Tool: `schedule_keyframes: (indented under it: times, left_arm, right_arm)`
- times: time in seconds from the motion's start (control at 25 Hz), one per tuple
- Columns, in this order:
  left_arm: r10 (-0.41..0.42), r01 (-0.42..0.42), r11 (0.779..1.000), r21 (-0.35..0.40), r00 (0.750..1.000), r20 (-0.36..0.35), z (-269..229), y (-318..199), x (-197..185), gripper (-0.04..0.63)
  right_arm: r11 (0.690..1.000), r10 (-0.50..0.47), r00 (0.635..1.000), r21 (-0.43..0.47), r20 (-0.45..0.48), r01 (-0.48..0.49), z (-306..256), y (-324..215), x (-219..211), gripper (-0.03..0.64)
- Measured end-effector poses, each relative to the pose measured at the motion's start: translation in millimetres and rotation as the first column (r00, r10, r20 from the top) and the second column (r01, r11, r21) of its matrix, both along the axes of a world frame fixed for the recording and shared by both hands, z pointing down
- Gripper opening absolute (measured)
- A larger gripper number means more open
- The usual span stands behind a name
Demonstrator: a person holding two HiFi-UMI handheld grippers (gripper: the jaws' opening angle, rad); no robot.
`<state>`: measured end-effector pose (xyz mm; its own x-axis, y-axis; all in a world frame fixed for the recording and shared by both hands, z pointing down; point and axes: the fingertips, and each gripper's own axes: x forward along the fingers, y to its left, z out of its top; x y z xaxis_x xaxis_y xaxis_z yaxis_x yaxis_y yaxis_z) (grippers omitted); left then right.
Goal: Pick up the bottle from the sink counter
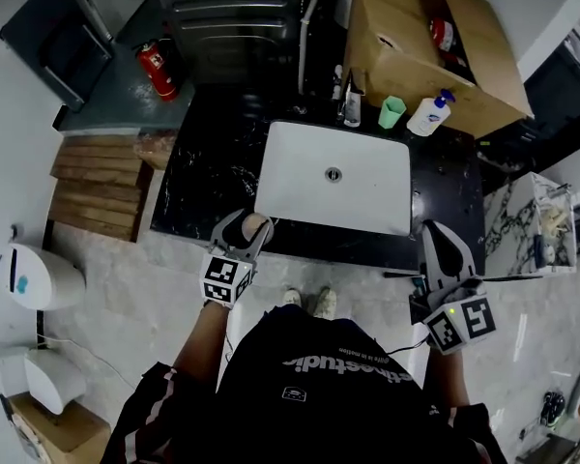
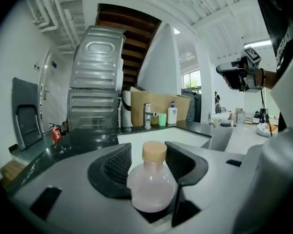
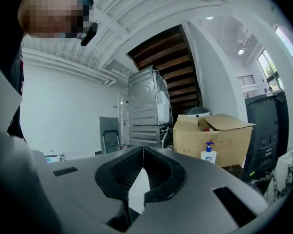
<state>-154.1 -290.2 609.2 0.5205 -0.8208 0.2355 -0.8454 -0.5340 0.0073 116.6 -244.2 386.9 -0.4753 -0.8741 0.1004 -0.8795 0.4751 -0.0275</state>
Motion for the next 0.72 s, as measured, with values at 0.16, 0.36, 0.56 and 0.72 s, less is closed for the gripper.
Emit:
schedule_keyframes:
  times: [0.16, 0.36, 0.56, 0.72]
  left_arm:
    - [0.025, -0.024, 1.0, -0.012, 0.998, 0.065, 10.9, -0.9, 3.6, 0.187]
    - [0.011, -0.013, 1.0, 0.015, 0.996, 0.089, 8.4, -1.1, 9.2, 0.143]
    - [0.014, -0.014, 1.0, 0.002, 0.994, 0.111, 0.1, -1.6, 13.6, 0.143]
    - [0.047, -0.054, 0.995, 0.081, 0.995, 0.082, -51.2, -9.1, 32.9, 0.143]
  right_arm:
    - [1.0, -0.015, 1.0, -0.018, -0.005, 0.014, 4.8, -12.8, 3.3, 0.04]
    - [0.999, -0.034, 0.999, -0.022, 0.01, 0.034, 7.9, -24.3, 5.1, 0.04]
    - [0.999, -0.05, 0.998, -0.02, 0.026, 0.05, 9.5, -30.6, 6.5, 0.04]
    - [0.998, -0.053, 0.998, -0.018, 0.036, 0.054, 9.3, -33.8, 8.9, 0.04]
